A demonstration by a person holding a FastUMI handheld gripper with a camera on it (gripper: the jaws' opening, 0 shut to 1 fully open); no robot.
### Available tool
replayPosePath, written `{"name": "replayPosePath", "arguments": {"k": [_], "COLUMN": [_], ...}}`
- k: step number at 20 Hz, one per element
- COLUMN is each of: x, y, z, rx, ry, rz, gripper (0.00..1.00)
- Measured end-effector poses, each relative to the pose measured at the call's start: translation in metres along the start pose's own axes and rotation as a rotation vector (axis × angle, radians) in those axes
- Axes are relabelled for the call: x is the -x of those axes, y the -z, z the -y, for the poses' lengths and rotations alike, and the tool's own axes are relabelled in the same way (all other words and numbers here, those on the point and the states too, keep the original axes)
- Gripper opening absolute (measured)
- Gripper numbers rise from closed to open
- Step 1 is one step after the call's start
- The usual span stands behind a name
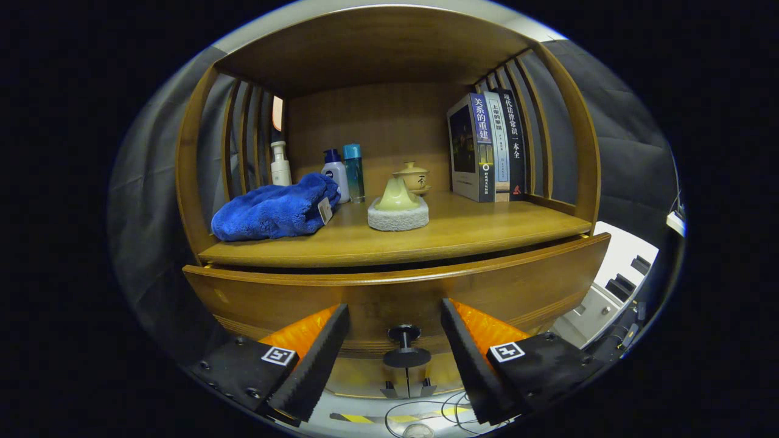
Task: Pull open the drawer, take out the items inside it, and place them on the countertop above the cabinet.
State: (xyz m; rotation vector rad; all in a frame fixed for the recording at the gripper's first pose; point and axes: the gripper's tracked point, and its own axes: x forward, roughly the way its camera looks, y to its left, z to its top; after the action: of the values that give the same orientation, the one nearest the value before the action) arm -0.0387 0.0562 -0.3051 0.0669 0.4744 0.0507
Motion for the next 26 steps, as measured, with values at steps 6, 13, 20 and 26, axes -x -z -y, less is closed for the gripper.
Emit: {"name": "replayPosePath", "arguments": {"k": [6,13,20,26], "x": [-0.015,0.012,0.092,0.146], "y": [-0.005,-0.051,-0.173,-0.246], "z": [0.003,0.017,0.052,0.085], "rx": [-0.013,0.031,0.007,0.036], "ry": [-0.002,0.029,0.028,0.074], "rz": [-0.038,0.029,0.175,0.257], "gripper": [0.99,0.99,0.99,0.98]}}
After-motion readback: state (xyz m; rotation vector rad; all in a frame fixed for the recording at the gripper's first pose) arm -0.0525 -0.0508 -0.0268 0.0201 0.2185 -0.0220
